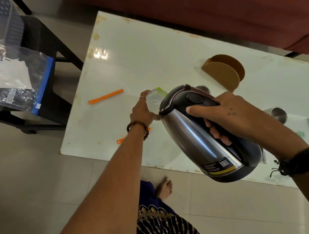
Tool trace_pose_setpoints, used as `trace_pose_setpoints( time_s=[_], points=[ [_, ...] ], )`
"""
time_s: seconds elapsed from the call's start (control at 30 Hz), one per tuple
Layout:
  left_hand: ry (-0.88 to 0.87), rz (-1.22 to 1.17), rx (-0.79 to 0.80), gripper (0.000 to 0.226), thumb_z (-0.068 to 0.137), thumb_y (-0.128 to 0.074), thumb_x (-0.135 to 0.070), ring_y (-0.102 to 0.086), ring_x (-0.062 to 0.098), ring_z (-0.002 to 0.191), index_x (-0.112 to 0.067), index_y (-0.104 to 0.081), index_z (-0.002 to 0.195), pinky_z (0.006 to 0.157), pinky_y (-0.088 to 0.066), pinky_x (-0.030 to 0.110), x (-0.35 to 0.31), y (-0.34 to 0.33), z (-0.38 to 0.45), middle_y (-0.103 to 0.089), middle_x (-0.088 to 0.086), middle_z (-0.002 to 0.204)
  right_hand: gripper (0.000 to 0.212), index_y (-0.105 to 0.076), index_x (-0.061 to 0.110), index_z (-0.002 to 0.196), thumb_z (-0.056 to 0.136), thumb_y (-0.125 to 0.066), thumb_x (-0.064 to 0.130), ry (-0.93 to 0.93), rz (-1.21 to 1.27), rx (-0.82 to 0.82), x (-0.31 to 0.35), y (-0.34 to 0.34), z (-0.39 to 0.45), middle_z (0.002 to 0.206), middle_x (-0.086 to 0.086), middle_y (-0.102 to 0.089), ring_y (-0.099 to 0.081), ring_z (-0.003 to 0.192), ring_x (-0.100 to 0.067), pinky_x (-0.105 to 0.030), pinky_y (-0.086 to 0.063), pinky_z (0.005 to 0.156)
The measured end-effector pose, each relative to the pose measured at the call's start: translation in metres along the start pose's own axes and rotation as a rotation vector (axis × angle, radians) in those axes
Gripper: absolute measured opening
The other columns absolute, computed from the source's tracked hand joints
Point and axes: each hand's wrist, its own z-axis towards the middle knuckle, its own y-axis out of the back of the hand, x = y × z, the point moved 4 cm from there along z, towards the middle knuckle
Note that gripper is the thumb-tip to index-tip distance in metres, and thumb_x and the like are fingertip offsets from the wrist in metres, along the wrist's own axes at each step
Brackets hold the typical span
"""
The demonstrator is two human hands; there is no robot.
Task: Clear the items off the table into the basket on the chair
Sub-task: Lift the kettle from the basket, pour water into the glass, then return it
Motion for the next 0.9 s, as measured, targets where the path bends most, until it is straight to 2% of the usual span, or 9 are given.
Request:
trace_pose_setpoints(
  time_s=[0.13, 0.73, 0.9],
  points=[
    [-0.008, 0.004, -0.013, 0.081, 0.068, -0.074, -0.006, -0.05, 0.033, 0.117, -0.026, -0.033, 0.135, 0.093, -0.039, 0.035, 0.0004, 0.0004, 0.0002, -0.055, 0.009, 0.128, 0.04, -0.052, 0.009, 0.051, 0.077, -0.063, 0.038, 0.002, 0.002, -0.006, -0.0029, -0.0015, 0.0005, 0.037, -0.003, -0.053, -0.043, 0.027, -0.014, -0.02, -0.039, 0.034],
    [0.014, 0.012, -0.017, 0.08, 0.07, -0.071, -0.004, -0.051, 0.033, 0.114, -0.027, -0.032, 0.136, 0.091, -0.039, 0.033, 0.0007, 0.0002, 0.002, -0.056, 0.012, 0.126, 0.04, -0.052, 0.009, 0.053, 0.078, -0.063, 0.039, 0.019, 0.007, -0.028, -0.0064, -0.0051, 0.0018, 0.038, -0.003, -0.053, -0.044, 0.028, -0.014, -0.019, -0.04, 0.034],
    [0.012, 0.011, -0.015, 0.08, 0.07, -0.071, -0.003, -0.05, 0.035, 0.116, -0.027, -0.032, 0.136, 0.095, -0.04, 0.037, 0.0005, 0.0, 0.0023, -0.055, 0.012, 0.127, 0.04, -0.052, 0.008, 0.055, 0.078, -0.062, 0.038, 0.02, -0.009, -0.034, -0.0049, -0.0048, 0.0049, 0.036, -0.002, -0.052, -0.043, 0.026, -0.013, -0.019, -0.039, 0.033]
  ],
)
